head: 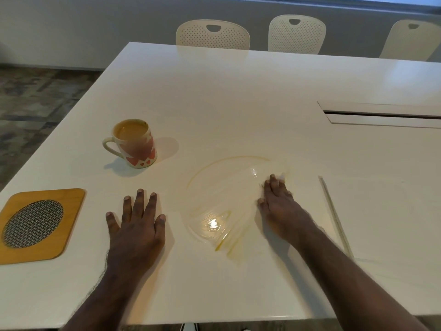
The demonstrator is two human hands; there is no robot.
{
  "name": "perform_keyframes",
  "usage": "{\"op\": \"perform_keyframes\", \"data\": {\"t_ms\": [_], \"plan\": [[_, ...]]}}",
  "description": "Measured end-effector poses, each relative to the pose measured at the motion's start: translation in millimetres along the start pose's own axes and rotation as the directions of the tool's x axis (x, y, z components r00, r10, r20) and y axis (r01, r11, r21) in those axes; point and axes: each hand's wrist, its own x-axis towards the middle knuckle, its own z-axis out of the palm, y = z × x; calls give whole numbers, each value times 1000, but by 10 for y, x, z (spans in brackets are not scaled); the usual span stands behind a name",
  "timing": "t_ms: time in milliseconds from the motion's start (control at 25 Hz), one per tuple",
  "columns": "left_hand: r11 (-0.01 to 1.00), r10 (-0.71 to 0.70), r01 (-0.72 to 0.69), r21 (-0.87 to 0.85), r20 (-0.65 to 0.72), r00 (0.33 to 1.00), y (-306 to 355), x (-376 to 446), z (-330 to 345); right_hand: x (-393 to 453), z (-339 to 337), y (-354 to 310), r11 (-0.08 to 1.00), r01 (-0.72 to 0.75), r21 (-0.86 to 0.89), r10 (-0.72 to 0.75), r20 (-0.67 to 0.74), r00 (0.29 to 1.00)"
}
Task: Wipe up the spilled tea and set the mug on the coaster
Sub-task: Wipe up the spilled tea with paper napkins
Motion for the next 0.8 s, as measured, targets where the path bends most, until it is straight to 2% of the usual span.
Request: {"op": "perform_keyframes", "data": {"t_ms": [80, 120, 240, 280, 360, 400, 480, 560, 600, 680, 800], "plan": [[1000, 1, -1, -5, -6, 1000, -13, 3, 11, -90, 116, -302, 994, 105, 9, -106, 45, 993], [1000, 0, 0, -8, -8, 1000, -19, 7, 15, -215, 228, -498, 975, 221, 4, -221, 61, 973], [1000, 3, -3, -15, -10, 1000, -39, 1, 29, -768, 529, -915, 831, 556, -22, -552, 103, 828], [1000, 4, -4, -13, -10, 1000, -43, 0, 30, -928, 528, -935, 794, 604, -70, -596, 105, 796], [1000, 4, -4, -13, -11, 1000, -40, 6, 31, -1012, 390, -806, 846, 511, -154, -498, 116, 859], [1000, 2, -2, -13, -13, 1000, -35, 7, 30, -947, 327, -667, 870, 455, -188, -455, 46, 889], [1000, -1, 0, -14, -18, 1000, -24, 8, 31, -734, 145, -344, 966, 246, -83, -240, 72, 968], [1000, -3, 3, -9, -21, 1000, -20, 10, 34, -556, 24, -121, 997, 56, -60, -52, 71, 996], [1000, -3, 3, -8, -22, 1000, -19, 11, 37, -534, 25, -103, 998, 13, -58, -10, 58, 998], [1000, -4, 4, -13, -23, 1000, -23, 11, 42, -645, 147, -294, 996, 82, -22, -79, 102, 992], [1000, 2, -2, -17, -26, 1000, -34, 10, 54, -1123, 463, -690, 905, 396, -155, -382, 116, 917]]}}
